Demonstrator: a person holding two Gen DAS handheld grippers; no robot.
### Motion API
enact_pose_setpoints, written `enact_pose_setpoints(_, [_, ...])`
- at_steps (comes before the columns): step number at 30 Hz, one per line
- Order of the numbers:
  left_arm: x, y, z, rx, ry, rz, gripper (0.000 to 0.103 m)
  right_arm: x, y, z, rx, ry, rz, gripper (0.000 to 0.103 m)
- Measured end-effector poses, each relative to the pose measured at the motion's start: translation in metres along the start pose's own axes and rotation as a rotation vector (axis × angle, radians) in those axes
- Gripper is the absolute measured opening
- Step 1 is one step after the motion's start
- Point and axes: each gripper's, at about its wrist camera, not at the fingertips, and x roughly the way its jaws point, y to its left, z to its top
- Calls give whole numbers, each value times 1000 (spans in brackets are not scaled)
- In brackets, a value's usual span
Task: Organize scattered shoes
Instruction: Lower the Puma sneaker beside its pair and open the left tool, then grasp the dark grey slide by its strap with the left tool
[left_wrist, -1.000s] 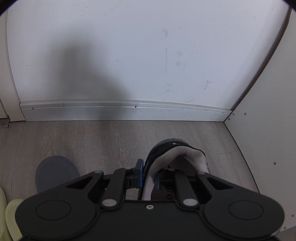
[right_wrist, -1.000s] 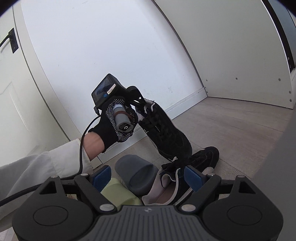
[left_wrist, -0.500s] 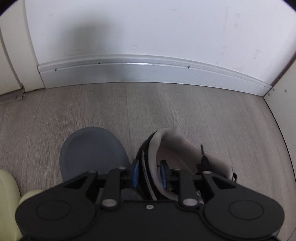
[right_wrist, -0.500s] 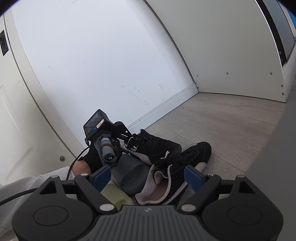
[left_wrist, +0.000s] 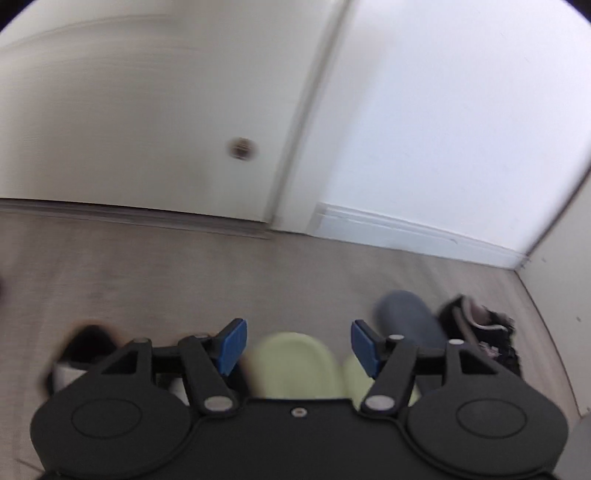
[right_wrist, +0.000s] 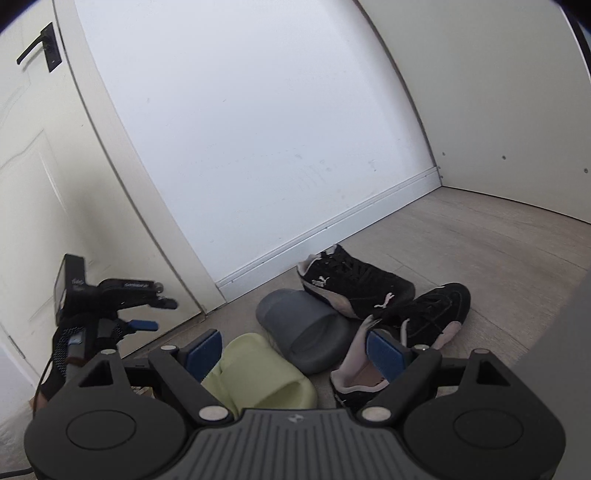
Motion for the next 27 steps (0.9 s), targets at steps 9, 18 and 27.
enact_pose_setpoints(9, [16,201,-5,143,-75,576,72,49,88,-31,-70,155,122,87])
enact_pose_setpoints(18, [76,242,-4,474,-49,581,72,89,160,-58,-204,259,148,87])
enact_pose_setpoints(27, [105,278,16,530,-18,481,78,110,179,-85,-232,358,172,87])
